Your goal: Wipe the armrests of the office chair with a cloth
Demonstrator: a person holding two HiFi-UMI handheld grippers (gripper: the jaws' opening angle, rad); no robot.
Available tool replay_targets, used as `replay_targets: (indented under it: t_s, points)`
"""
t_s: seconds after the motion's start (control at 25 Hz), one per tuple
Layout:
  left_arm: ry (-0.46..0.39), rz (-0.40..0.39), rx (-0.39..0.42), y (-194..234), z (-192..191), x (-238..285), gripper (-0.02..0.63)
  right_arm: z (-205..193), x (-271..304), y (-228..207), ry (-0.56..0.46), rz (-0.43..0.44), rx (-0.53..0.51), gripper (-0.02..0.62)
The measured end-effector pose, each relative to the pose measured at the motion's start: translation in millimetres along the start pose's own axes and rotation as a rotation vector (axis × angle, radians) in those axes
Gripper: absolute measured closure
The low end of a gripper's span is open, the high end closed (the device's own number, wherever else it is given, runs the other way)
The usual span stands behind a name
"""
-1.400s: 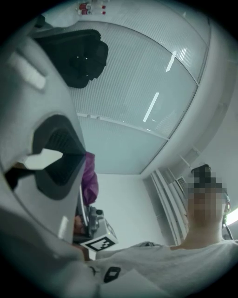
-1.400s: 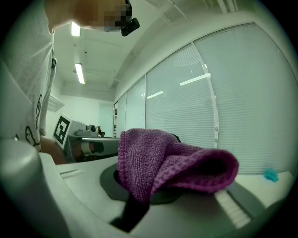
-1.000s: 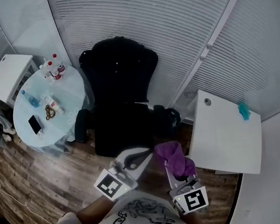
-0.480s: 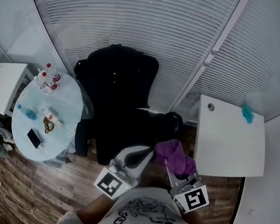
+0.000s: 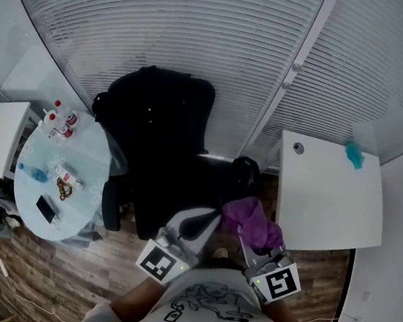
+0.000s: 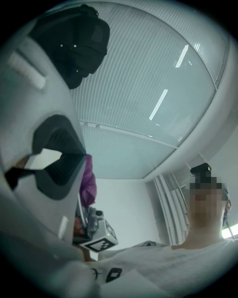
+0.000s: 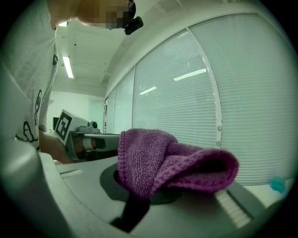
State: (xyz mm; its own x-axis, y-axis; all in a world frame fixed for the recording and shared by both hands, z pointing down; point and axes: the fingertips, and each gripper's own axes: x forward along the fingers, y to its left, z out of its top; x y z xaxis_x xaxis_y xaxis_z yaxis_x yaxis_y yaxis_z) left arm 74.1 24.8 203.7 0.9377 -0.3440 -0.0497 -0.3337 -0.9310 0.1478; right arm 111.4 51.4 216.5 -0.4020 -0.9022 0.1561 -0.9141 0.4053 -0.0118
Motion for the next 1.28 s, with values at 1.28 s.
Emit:
replay_targets:
  t_s: [1.28]
  points:
    - [0.210, -0.020, -0.040, 49.0, -212.9, 80.1, 0.604, -209.4, 40.8, -88.0, 0.300, 0.061, 0.042, 0.563]
